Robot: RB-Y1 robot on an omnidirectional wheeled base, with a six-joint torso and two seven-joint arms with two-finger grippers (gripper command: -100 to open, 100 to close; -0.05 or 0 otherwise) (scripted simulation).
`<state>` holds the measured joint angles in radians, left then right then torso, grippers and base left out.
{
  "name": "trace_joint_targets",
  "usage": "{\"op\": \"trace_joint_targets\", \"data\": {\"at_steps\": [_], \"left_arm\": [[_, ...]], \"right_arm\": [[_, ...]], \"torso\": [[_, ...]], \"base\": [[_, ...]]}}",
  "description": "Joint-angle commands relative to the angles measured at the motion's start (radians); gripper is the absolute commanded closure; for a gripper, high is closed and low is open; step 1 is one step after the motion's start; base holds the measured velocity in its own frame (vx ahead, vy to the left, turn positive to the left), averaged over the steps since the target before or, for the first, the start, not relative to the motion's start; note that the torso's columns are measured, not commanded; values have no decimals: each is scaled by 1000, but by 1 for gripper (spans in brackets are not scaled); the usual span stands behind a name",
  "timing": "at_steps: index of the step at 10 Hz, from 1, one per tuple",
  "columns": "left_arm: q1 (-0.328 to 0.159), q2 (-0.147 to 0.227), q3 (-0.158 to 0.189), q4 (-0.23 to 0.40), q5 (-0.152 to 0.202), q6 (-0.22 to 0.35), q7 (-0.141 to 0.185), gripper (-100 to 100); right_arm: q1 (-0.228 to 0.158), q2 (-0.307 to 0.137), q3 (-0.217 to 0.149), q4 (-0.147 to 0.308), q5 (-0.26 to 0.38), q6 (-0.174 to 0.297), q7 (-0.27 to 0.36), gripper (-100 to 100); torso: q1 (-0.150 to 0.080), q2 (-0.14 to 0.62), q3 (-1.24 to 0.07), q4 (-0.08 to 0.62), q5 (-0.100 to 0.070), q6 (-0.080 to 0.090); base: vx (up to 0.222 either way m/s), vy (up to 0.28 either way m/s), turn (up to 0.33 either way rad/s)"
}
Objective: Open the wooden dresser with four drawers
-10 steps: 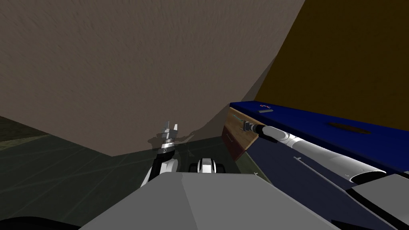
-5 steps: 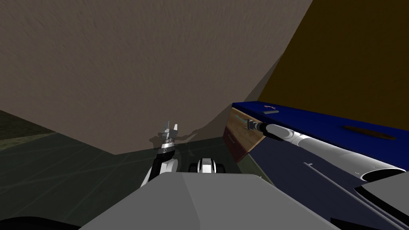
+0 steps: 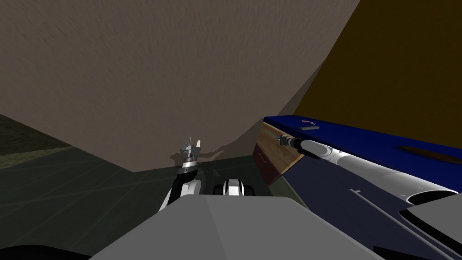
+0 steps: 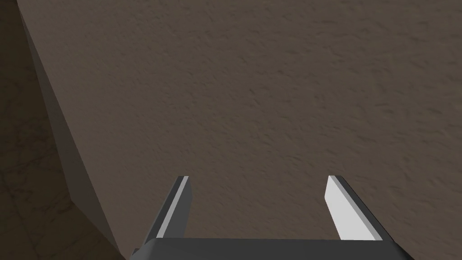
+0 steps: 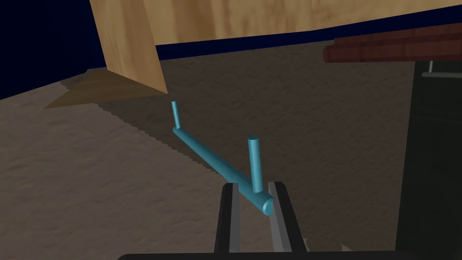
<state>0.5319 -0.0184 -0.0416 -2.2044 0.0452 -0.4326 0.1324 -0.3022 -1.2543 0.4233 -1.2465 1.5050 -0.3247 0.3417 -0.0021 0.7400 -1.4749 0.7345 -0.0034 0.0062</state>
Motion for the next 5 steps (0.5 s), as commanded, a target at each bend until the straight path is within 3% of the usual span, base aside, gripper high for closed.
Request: {"op": "trace_joint_targets", "data": {"at_steps": [1, 4, 5], "left_arm": [[0, 0, 0, 0, 0, 0, 0, 0], [0, 0, 0, 0, 0, 0, 0, 0], [0, 0, 0, 0, 0, 0, 0, 0]], "right_arm": [[26, -12, -9, -32, 21, 9, -30, 100], [105, -46, -33, -117, 86, 37, -116, 100], [105, -46, -33, -117, 86, 37, -116, 100]], "torso": [[-1, 0, 0, 2, 1, -3], [3, -3, -2, 2, 3, -4], [2, -3, -2, 1, 2, -5]], "base": [[17, 41, 7], [61, 90, -28], [32, 76, -24]]}}
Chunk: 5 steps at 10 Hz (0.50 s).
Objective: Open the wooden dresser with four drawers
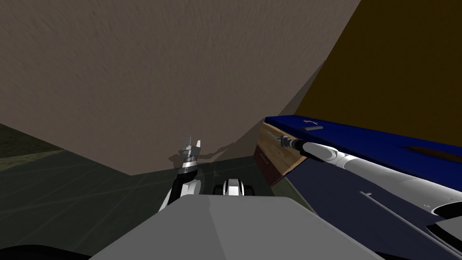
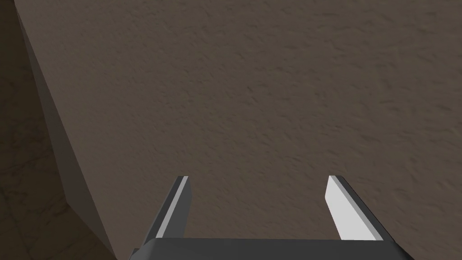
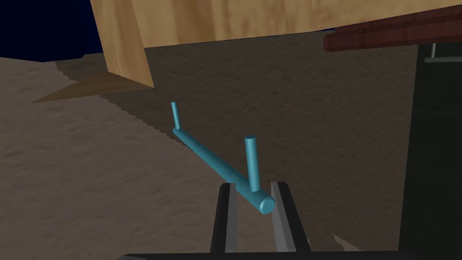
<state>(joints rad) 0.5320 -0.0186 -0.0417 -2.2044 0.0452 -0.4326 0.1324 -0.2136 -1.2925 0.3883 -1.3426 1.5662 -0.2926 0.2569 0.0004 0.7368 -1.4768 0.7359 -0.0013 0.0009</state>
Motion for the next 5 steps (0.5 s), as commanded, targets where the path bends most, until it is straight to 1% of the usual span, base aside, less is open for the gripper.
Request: {"op": "trace_joint_targets", "data": {"at_steps": [1, 3, 5], "left_arm": [[0, 0, 0, 0, 0, 0, 0, 0], [0, 0, 0, 0, 0, 0, 0, 0], [0, 0, 0, 0, 0, 0, 0, 0]], "right_arm": [[43, -20, -7, -49, 46, 14, -61, 100], [95, -43, -23, -106, 89, 33, -118, 100], [147, -66, -40, -163, 132, 52, -176, 100]], "torso": [[-3, 0, 0, 0, -1, -2], [-3, 0, 0, 0, -1, -1], [-2, -3, -2, -1, -1, -1]], "base": [[23, 52, -3], [40, 71, -18], [64, 95, -33]]}}
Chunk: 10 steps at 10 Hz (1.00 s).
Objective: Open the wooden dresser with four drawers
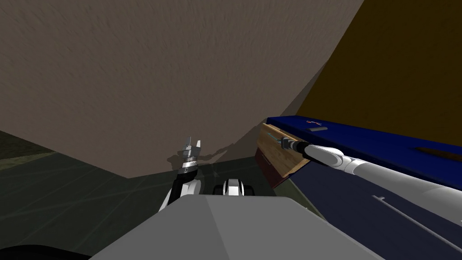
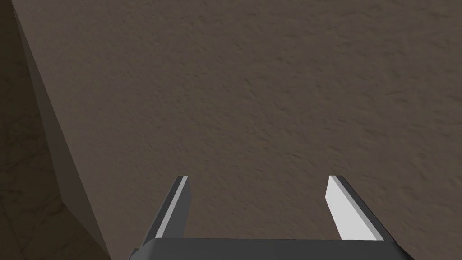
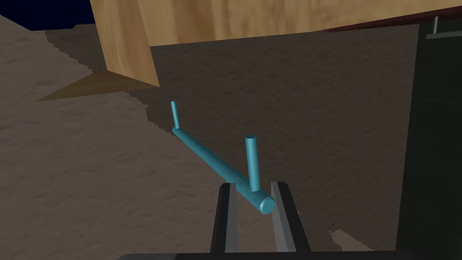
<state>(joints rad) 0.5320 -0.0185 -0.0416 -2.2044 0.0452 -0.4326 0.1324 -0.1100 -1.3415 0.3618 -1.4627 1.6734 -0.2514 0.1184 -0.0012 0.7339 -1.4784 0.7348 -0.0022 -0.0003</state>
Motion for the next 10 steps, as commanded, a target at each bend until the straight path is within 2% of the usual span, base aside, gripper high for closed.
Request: {"op": "trace_joint_targets", "data": {"at_steps": [1, 2, 8, 9, 10], "left_arm": [[0, 0, 0, 0, 0, 0, 0, 0], [0, 0, 0, 0, 0, 0, 0, 0], [0, 0, 0, 0, 0, 0, 0, 0], [0, 0, 0, 0, 0, 0, 0, 0], [0, 0, 0, 0, 0, 0, 0, 0]], "right_arm": [[70, -28, -21, -71, 46, 20, -67, 100], [49, -23, -19, -51, 31, 14, -44, 100], [55, -25, -15, -58, 34, 14, -52, 100], [42, -58, -28, -75, 22, -15, -70, -100], [42, -58, -28, -75, 16, -15, -54, -100]], "torso": [[1, -1, 0, 0, 0, -2], [0, -1, 0, 0, 0, -2], [-1, -3, -2, -2, -2, -4], [-7, -2, -2, 0, -1, -1], [-8, 0, -1, 2, 0, 0]], "base": [[39, 114, -26], [5, 55, -26], [-26, 161, -2], [-19, 37, -22], [-7, 13, -10]]}}
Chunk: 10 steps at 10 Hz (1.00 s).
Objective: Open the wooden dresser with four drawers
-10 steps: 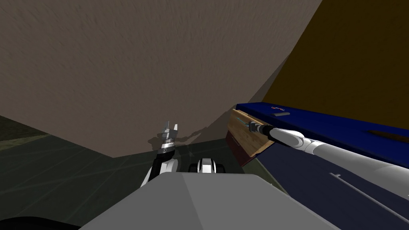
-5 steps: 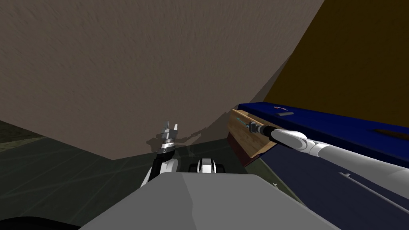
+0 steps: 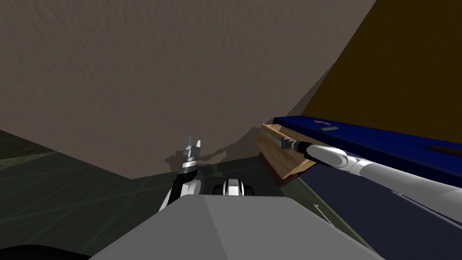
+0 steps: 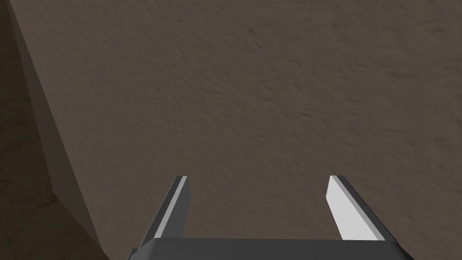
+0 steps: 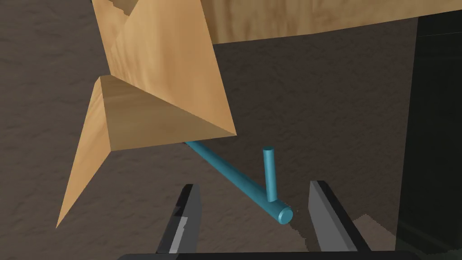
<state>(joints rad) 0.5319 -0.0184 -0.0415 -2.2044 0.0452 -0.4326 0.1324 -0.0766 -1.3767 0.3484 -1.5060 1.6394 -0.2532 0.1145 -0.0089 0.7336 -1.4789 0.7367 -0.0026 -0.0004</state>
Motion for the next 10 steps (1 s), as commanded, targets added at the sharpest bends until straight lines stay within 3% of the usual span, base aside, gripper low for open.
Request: {"op": "trace_joint_targets", "data": {"at_steps": [1, 5, 6, 7, 10], "left_arm": [[0, 0, 0, 0, 0, 0, 0, 0], [0, 0, 0, 0, 0, 0, 0, 0], [0, 0, 0, 0, 0, 0, 0, 0], [0, 0, 0, 0, 0, 0, 0, 0], [0, 0, 0, 0, 0, 0, 0, 0]], "right_arm": [[8, -23, -14, -31, 56, -13, -60, -100], [-25, -103, -47, -67, 33, -80, -115, -100], [-11, -95, -44, -70, 46, -63, -121, -100], [-11, -97, -45, -71, 44, -67, -122, 0], [-11, -97, -45, -71, 45, -66, -122, 0]], "torso": [[3, 3, 2, 1, 1, 0], [11, 5, 3, 2, 3, 1], [10, 5, 3, 2, 3, 0], [9, 4, 3, 1, 3, 0], [9, 4, 3, 1, 2, 0]], "base": [[1, -7, -2], [-8, 9, -16], [-7, 11, -6], [0, 0, 0], [0, 0, 0]]}}
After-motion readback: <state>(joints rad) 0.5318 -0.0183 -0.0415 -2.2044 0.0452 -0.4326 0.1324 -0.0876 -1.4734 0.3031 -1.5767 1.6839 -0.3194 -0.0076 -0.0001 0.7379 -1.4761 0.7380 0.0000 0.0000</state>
